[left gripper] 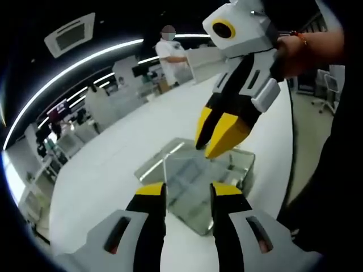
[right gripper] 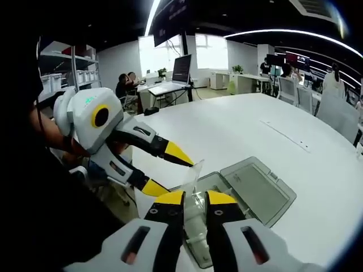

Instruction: Insert the divider into the dual guide fixture by aligning both edges with the guide slots and pushing it downward to the bottom, including one-sided entry, uneven engagement, binding, and posture correction.

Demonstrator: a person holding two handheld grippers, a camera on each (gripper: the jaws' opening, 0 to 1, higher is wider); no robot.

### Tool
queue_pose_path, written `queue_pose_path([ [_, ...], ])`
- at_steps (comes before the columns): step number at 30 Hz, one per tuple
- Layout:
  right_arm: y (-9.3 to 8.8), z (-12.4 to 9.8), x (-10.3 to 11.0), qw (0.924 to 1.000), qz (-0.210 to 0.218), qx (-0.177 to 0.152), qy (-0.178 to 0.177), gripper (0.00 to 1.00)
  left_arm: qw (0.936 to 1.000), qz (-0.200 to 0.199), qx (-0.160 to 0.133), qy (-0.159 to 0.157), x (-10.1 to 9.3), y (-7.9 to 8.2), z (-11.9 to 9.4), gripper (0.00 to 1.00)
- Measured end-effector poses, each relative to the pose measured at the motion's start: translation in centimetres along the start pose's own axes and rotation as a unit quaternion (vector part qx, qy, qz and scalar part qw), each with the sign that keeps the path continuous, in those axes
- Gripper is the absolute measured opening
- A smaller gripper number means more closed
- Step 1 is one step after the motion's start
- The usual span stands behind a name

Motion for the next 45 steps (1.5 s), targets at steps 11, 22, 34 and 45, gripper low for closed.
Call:
queue_pose_path([
  [11, 0.3, 0.3, 0.1, 0.9997, 0.016, 0.002, 0.017, 0.01, 0.9992, 0.033, -0.014, 0.016, -0.4, 0.3, -0.1, 0.28],
  [22, 0.7, 0.6, -0.1, 0.9989, 0.035, -0.002, 0.032, 0.0, 0.9965, 0.071, -0.014, 0.04, -0.5, 0.6, -0.1, 0.28],
  [34, 1.0, 0.8, -0.6, 0.9983, 0.045, -0.004, 0.036, 0.0, 0.9986, 0.044, -0.008, 0.03, 0.0, 0.3, 0.4, 0.29],
  [45, 1.3, 0.6, -0.9, 0.9994, 0.022, 0.006, 0.028, 0.0, 0.9998, -0.002, -0.011, 0.015, 0.4, 0.1, 0.4, 0.31],
])
Point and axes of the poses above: the point that each gripper's makers call its tool centre point, and the gripper's own axes: z roughly forward along the fingers, x roughly to its left, y roughly out of its top, the point moved 10 cm from there along -z, roughly backward along the fingers, and after that the axes turned 15 degrees about x, right-handed, at the moved point
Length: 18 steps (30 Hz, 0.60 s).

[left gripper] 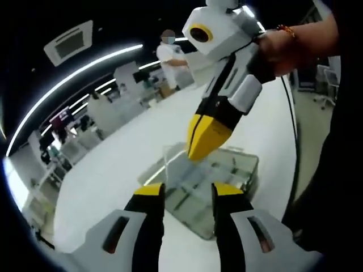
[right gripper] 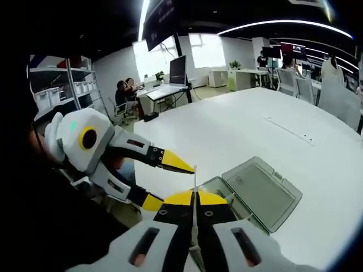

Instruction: Insert the divider into the dual guide fixture by aligning both edges with the guide slots and pushing it downward to the bottom, including one-sided entry, uneven engagement, binding, and posture correction.

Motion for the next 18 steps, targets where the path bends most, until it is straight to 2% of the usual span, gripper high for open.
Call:
queue_pose_path([
  [3, 0.3, 0.2, -0.1, 1.0, -0.006, 0.004, 0.001, 0.0, 0.9997, -0.022, -0.006, -0.01, 0.3, -0.3, 0.1, 0.34],
  [6, 0.5, 0.5, -0.3, 0.9999, -0.003, 0.011, 0.006, 0.0, 0.9993, -0.034, 0.005, -0.016, 0.6, -0.8, 0.3, 0.34],
  [8, 0.7, 0.6, -0.3, 0.9998, -0.006, 0.015, 0.007, 0.0, 0.9984, -0.051, 0.0, -0.023, 0.8, -0.9, 0.3, 0.35],
  [18, 1.1, 0.5, -0.8, 0.9997, -0.012, 0.022, 0.005, 0.0, 0.9954, -0.093, -0.008, -0.021, 1.8, -1.3, 0.5, 0.38],
])
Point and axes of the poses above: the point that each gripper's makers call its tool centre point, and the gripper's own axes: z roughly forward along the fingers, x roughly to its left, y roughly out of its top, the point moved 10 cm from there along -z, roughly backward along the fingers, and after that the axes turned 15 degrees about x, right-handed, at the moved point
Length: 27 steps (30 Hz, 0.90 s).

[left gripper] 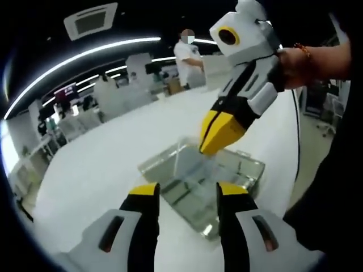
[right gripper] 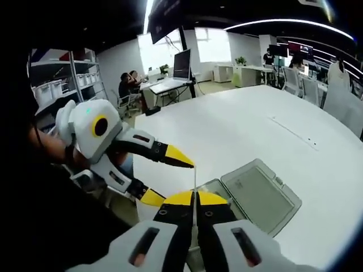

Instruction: Insert the divider into the dual guide fixture by aligning both edges with the guide slots and pushing it downward to the bottom, including one-sided entry, uneven engagement, binding, and posture correction.

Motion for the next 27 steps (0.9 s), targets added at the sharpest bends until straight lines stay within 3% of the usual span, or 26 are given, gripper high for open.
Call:
queue_pose_path([
  [16, -0.1, -1.1, -0.2, 0.9996, -0.023, 0.003, -0.013, 0.0, 0.9963, -0.083, -0.02, -0.008, -0.2, -0.7, -1.3, 0.42],
  [27, 0.2, -0.9, 0.3, 0.9984, -0.054, 0.009, -0.01, 0.0, 0.9942, -0.105, -0.02, -0.012, -0.7, -1.2, -2.0, 0.46],
])
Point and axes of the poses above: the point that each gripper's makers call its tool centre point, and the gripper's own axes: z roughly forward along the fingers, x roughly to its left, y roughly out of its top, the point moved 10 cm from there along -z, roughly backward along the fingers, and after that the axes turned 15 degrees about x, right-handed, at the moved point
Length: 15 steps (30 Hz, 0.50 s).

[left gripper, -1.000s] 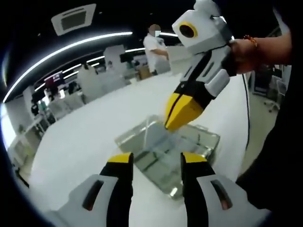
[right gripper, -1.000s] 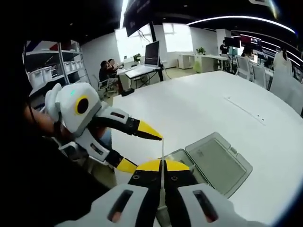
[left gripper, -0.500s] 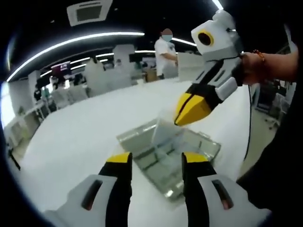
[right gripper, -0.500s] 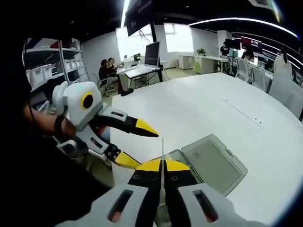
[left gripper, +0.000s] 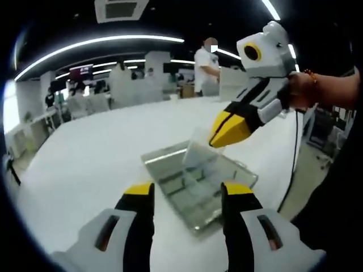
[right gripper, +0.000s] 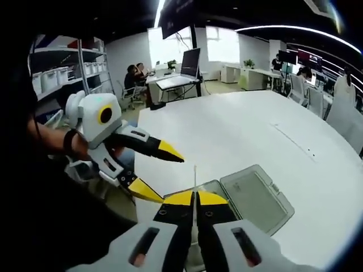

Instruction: Insert the divider into the dual guide fixture by aligning both edges with the guide slots and pushing it downward to the bottom, including one-sided entry, uneven engagement, binding, and posture correction.

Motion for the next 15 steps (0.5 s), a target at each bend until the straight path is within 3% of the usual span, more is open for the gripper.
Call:
queue_pose_path([
  [15, 0.4, -0.2, 0.4, 0.9994, -0.027, 0.016, 0.012, 0.0, 0.9988, -0.047, -0.014, 0.006, -0.2, -1.3, -0.9, 0.51],
])
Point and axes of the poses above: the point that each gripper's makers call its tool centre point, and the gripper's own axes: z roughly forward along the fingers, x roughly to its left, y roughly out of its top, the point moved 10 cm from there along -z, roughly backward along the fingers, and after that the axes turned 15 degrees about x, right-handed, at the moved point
